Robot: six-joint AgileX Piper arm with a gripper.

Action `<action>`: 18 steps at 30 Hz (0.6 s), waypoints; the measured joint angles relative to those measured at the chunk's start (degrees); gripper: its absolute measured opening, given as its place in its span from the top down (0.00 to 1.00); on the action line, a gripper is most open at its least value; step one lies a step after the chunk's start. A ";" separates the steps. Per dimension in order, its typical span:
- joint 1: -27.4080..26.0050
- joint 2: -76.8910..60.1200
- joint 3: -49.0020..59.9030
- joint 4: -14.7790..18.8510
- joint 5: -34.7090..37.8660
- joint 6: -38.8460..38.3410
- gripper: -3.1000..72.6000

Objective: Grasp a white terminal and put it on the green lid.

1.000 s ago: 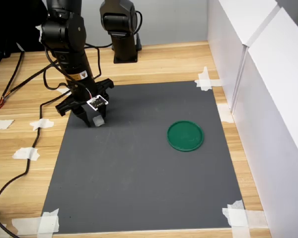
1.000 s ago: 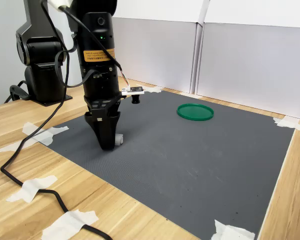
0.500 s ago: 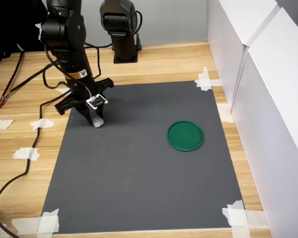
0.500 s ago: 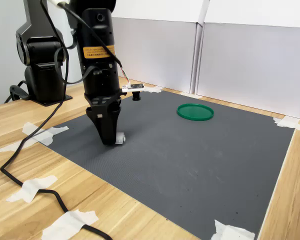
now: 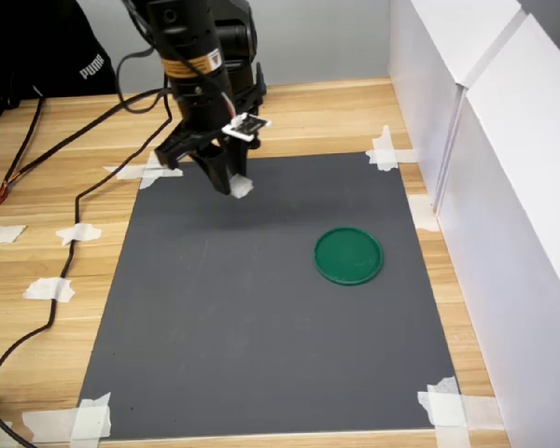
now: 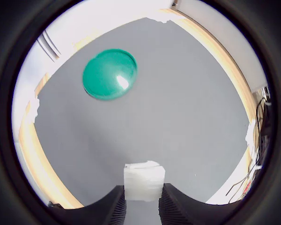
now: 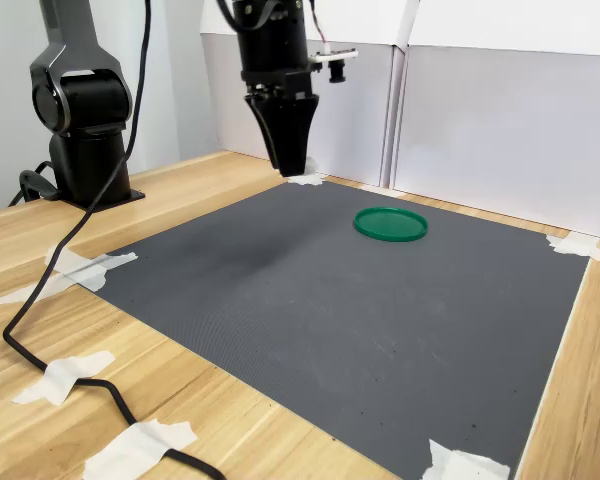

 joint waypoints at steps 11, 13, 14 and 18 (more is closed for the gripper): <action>13.02 2.82 -2.45 0.16 0.19 7.74 0.61; 14.20 4.47 -3.72 0.11 0.19 9.41 0.61; 14.73 5.29 -4.37 0.06 0.12 10.13 0.61; 15.92 8.59 -6.92 0.00 -0.35 11.52 0.61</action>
